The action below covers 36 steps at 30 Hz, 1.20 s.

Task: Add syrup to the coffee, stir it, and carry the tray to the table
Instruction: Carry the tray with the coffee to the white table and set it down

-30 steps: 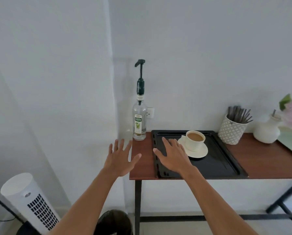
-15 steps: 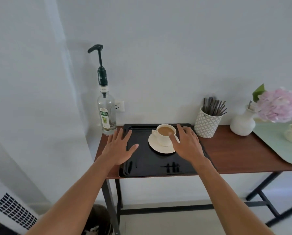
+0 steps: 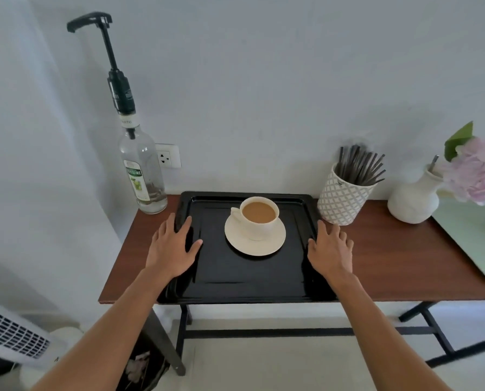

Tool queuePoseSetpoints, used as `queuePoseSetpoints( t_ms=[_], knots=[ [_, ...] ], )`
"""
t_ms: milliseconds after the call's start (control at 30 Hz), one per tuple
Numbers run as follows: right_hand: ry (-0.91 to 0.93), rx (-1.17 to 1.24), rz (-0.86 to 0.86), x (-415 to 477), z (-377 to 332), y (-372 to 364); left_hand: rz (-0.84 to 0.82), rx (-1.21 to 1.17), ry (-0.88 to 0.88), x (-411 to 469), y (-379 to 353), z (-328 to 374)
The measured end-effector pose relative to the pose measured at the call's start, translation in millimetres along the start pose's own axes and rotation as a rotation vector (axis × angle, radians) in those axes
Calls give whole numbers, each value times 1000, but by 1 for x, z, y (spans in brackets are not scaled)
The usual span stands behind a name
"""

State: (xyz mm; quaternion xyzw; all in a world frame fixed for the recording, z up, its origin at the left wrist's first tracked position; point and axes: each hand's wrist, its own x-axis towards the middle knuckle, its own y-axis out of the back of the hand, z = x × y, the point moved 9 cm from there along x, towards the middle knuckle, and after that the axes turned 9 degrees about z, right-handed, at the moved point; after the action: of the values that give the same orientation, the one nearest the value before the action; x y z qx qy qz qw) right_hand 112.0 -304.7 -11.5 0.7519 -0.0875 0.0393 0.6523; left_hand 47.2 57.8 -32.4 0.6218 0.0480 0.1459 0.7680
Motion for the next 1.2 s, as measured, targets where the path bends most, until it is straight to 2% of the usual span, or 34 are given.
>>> queuePoseSetpoints(
  t_ms=[167, 367, 533, 733, 1200],
  knots=[
    [24, 34, 71, 5, 4, -10, 188, 55, 81, 0, 12, -4],
    [22, 129, 42, 9, 4, -13, 203, 61, 157, -8, 17, 0],
    [29, 56, 46, 13, 5, -14, 185, 136, 180, -4, 17, 2],
    [47, 53, 67, 11, 9, -14, 214, 19, 250, -8, 17, -6],
    [27, 333, 94, 15, 11, -10, 328, -154, 270, -9, 21, -18]
  ],
)
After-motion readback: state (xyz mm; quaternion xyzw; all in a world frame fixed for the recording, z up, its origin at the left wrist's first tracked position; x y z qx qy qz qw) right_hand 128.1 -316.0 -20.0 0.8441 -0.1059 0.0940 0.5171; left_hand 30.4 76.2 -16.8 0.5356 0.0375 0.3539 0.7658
